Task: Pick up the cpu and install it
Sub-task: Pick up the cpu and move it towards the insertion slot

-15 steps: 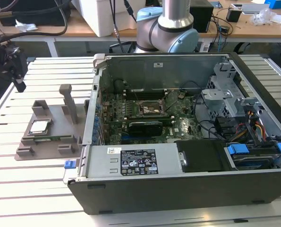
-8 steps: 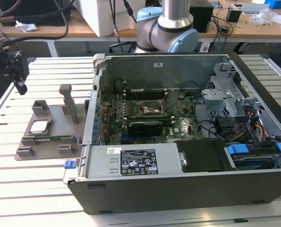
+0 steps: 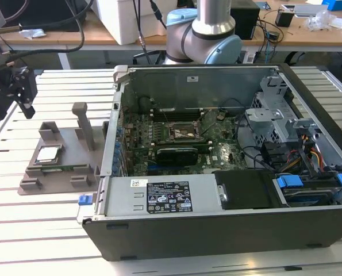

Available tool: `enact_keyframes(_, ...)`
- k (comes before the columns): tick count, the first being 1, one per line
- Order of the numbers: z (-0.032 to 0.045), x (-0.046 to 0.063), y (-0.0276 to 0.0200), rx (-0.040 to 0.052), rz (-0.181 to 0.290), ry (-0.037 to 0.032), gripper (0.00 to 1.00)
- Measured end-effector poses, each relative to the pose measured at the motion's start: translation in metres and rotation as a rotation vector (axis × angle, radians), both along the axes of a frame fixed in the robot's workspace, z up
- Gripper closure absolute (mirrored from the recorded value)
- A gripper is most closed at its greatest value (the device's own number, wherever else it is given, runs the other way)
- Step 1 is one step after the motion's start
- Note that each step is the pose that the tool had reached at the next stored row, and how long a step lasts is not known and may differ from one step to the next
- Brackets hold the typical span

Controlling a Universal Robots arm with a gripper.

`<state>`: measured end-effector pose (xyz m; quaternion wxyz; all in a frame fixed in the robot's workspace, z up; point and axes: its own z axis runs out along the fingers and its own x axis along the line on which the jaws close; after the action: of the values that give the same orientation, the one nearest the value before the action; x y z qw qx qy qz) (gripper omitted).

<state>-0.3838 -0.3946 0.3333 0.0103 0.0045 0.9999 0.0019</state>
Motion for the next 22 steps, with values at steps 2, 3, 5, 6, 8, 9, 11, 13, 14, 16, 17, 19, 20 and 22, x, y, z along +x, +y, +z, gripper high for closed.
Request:
enact_keyframes(2,-0.0023,0.000,0.0000,0.0000,0.000,0.0001,0.40)
enact_keyframes(3,-0.0032,0.000,0.0000,0.0000,0.000,0.0000,0.40)
enact_keyframes(5,-0.0050,0.000,0.0000,0.0000,0.000,0.0000,0.40)
enact_keyframes(6,-0.0058,0.000,0.0000,0.0000,0.000,0.0000,0.40)
enact_keyframes(8,-0.0074,0.000,0.0000,-0.0001,0.000,0.0001,0.40)
enact_keyframes(9,-0.0080,0.000,0.0000,0.0000,0.000,0.0001,0.40)
enact_keyframes(11,-0.0100,0.000,0.0000,0.0000,0.000,0.0000,0.40)
enact_keyframes(13,-0.0120,0.000,0.0000,0.0000,0.000,0.0000,0.40)
enact_keyframes(14,-0.0134,0.000,0.0000,0.0000,0.000,0.0000,0.40)
enact_keyframes(16,-0.0151,0.000,0.0000,0.0000,0.000,0.0000,0.40)
enact_keyframes(17,-0.0162,0.000,0.0000,-0.0001,0.000,0.0001,0.40)
enact_keyframes(19,-0.0185,0.000,0.0000,-0.0001,0.000,0.0001,0.40)
enact_keyframes(20,-0.0194,0.000,0.0000,0.0000,0.000,0.0000,0.40)
enact_keyframes(22,-0.0218,0.000,0.0000,0.0000,0.000,0.0000,0.40)
